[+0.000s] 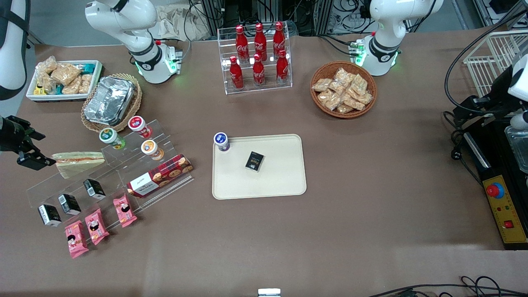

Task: Place sandwich on tray
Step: 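Move the right gripper toward the wrapped sandwich on the acrylic rack, then lower the right gripper over the sandwich and close on it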

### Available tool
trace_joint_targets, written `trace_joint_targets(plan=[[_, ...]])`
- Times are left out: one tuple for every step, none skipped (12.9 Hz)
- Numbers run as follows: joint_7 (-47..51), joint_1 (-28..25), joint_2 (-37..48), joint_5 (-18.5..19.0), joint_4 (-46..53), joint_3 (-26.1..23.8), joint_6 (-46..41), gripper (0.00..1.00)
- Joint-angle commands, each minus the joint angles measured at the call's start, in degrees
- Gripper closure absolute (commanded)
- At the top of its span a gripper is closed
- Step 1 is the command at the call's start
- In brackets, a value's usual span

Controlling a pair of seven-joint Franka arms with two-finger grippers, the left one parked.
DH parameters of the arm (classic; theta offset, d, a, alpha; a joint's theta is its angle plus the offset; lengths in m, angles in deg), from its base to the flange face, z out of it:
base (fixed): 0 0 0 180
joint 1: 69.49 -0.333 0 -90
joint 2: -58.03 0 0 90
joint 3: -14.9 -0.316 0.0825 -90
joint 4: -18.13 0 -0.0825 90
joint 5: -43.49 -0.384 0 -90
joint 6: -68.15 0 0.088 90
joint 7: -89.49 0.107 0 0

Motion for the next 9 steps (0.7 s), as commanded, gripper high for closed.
trace_joint_targets(plan=[[0.0,2.0,1.7,1.2,-6.7,-0.1,3.8,0.02],[-1.8,2.1,2.9,1.3,-9.3,-0.1,7.5,0.02],[-2.8,2.2,4.6,1.3,-12.7,-0.1,11.2,0.02],[-2.8,2.1,6.3,1.4,-16.1,-0.1,14.0,0.02],[-2.8,2.1,7.3,1.5,-18.2,-0.1,16.0,0.02],[-2.8,2.2,7.2,1.7,-19.1,-0.1,16.7,0.02],[-2.8,2.2,7.2,2.1,-20.5,-0.1,17.5,0.02],[-2.5,2.2,7.7,2.1,-22.8,-0.1,18.9,0.02],[-2.1,2.1,8.8,2.5,-25.0,-0.1,21.1,0.02]])
